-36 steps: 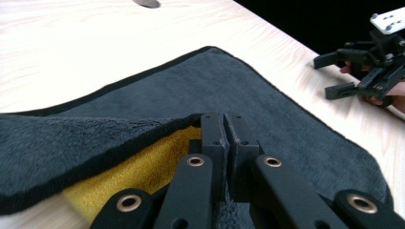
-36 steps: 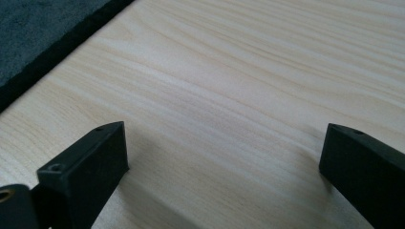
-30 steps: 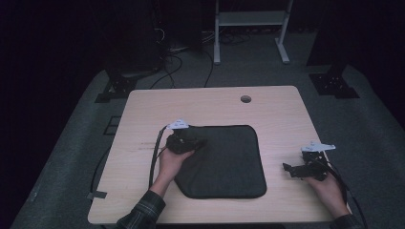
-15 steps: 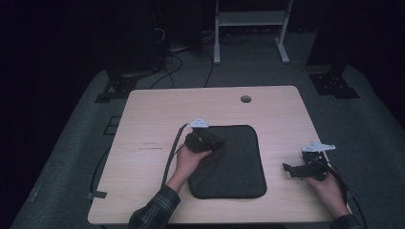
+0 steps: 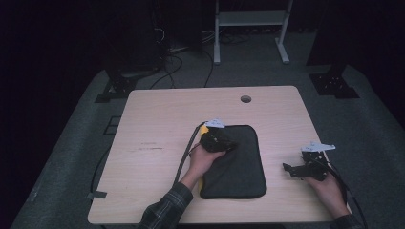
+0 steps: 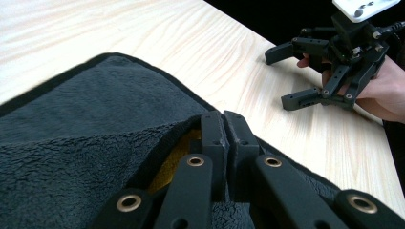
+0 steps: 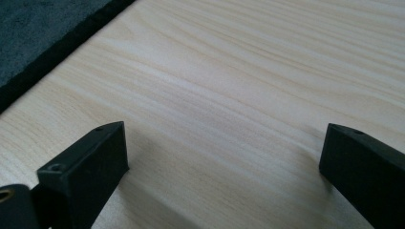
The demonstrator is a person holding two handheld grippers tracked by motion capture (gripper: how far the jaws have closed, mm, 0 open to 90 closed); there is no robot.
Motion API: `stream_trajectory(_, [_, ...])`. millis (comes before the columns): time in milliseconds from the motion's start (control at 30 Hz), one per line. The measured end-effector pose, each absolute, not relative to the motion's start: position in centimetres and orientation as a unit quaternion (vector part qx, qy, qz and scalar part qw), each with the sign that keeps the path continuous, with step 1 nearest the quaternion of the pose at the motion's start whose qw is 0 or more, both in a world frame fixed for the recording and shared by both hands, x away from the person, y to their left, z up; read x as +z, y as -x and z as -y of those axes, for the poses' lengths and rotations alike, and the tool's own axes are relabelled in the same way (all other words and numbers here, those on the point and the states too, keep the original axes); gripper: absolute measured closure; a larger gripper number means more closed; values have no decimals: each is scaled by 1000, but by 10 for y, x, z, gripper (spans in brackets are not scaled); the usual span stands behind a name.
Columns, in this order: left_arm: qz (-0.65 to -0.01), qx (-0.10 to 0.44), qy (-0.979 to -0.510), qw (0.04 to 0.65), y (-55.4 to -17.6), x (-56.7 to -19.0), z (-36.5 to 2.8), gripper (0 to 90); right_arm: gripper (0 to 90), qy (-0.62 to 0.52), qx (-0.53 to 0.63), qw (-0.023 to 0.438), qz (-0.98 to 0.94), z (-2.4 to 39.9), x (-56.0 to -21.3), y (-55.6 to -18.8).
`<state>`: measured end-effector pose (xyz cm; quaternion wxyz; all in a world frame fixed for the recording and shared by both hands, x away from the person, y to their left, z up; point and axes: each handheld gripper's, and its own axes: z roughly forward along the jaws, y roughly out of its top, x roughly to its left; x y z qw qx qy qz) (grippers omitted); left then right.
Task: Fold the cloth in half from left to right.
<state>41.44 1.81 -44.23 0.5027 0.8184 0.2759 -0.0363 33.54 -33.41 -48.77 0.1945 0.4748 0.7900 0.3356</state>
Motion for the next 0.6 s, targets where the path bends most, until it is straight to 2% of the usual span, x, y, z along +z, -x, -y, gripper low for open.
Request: stream_trajectory(600, [-269,-54,-831,485,-426,-453,27,873,15,-474,336,194,-790,334,-488,-335])
